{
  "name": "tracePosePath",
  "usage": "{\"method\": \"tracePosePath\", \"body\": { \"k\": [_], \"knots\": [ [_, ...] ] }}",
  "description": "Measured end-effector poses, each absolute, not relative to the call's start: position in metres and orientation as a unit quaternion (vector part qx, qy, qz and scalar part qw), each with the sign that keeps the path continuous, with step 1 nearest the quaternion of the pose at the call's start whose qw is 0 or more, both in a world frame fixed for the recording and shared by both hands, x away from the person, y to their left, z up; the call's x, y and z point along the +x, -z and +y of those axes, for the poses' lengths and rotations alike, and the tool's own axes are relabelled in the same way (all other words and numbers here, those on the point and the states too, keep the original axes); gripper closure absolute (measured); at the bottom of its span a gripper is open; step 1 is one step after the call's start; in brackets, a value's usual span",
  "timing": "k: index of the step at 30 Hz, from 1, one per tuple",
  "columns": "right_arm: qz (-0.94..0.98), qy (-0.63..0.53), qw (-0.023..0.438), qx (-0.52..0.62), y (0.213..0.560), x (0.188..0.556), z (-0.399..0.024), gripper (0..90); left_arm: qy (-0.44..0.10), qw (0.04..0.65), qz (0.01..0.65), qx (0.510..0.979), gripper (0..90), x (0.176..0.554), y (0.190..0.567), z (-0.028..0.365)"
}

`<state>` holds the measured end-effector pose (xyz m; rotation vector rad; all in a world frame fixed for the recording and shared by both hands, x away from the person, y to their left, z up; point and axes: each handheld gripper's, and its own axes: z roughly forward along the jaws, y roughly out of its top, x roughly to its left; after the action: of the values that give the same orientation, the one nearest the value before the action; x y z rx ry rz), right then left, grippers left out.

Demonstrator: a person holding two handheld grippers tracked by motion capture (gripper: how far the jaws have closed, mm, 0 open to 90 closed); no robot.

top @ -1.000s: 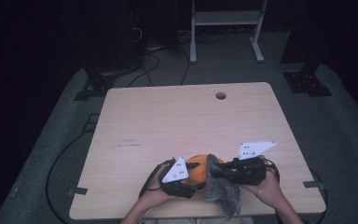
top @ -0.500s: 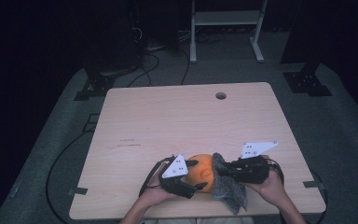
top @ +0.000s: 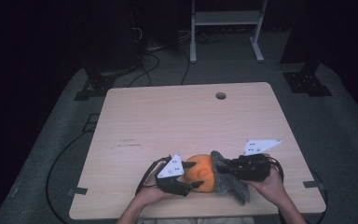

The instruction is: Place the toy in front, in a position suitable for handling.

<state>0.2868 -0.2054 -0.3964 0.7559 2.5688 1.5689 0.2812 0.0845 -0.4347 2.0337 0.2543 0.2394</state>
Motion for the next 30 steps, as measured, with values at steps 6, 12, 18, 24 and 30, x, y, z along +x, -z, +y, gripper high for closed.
{"method": "tracePosePath", "body": {
  "k": [6,12,18,24,30],
  "knots": [
    [0.827,-0.48,0.021,0.291,0.413,0.299,-0.225,76.1,-0.087,0.517,0.112,0.844,35.4,0.285,0.436,0.094],
    [0.795,-0.533,-0.004,0.29,0.404,0.301,-0.231,75.6,-0.083,0.519,0.106,0.844,35.3,0.284,0.437,0.092],
    [0.812,-0.492,-0.016,0.312,0.421,0.309,-0.233,75.7,-0.075,0.523,0.111,0.842,35.0,0.287,0.437,0.099],
    [0.785,-0.54,-0.032,0.301,0.409,0.305,-0.24,75.4,-0.077,0.521,0.096,0.844,34.6,0.283,0.438,0.094],
    [0.806,-0.508,-0.058,0.3,0.419,0.31,-0.228,75.3,-0.081,0.519,0.087,0.847,34.3,0.283,0.438,0.094]
  ]
}}
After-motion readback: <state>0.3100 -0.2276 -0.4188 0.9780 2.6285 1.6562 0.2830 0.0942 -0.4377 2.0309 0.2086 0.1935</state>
